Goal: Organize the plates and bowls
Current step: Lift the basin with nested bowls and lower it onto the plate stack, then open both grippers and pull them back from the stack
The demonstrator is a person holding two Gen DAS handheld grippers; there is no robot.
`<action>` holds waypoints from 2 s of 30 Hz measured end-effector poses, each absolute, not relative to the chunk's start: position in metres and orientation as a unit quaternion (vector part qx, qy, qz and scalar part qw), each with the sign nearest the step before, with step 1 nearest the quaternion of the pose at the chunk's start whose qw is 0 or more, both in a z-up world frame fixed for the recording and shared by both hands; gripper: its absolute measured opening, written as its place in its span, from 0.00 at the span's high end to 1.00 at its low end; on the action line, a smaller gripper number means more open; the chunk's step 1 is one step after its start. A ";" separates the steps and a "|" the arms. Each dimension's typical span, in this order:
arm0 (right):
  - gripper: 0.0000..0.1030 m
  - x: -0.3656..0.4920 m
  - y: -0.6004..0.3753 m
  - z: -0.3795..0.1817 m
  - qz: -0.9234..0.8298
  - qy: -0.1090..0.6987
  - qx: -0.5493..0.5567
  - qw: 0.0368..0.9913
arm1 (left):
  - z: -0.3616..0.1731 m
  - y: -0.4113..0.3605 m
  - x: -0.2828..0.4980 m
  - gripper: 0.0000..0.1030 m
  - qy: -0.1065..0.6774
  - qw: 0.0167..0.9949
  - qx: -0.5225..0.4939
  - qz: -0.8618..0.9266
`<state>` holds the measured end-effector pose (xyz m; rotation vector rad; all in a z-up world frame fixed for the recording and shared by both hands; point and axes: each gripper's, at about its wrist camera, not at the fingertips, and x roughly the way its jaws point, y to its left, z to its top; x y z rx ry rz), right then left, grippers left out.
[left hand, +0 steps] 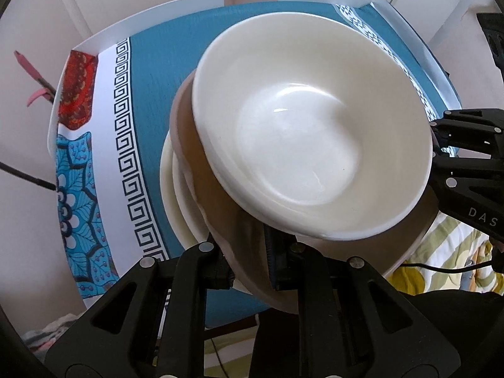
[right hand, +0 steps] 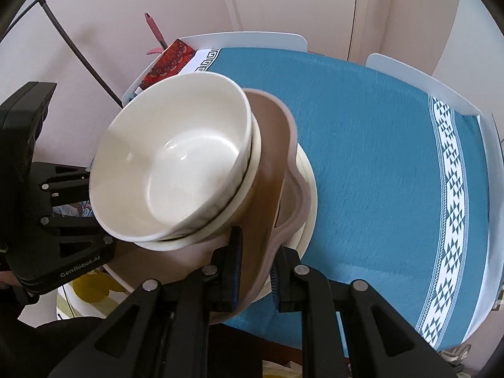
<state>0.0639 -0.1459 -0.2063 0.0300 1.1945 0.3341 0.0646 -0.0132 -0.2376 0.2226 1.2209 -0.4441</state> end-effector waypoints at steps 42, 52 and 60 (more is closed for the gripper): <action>0.54 0.029 -0.175 -0.159 0.132 0.568 0.039 0.811 | -0.182 -0.018 0.028 0.24 0.543 0.802 0.144 -0.203; 0.54 -0.010 -0.186 -0.089 0.099 0.492 0.034 0.864 | -0.102 -0.005 -0.011 0.24 0.451 0.873 0.087 -0.163; 0.05 -0.047 -0.204 -0.002 0.046 0.376 0.030 0.925 | -0.009 0.009 -0.051 0.00 0.293 0.950 0.025 -0.106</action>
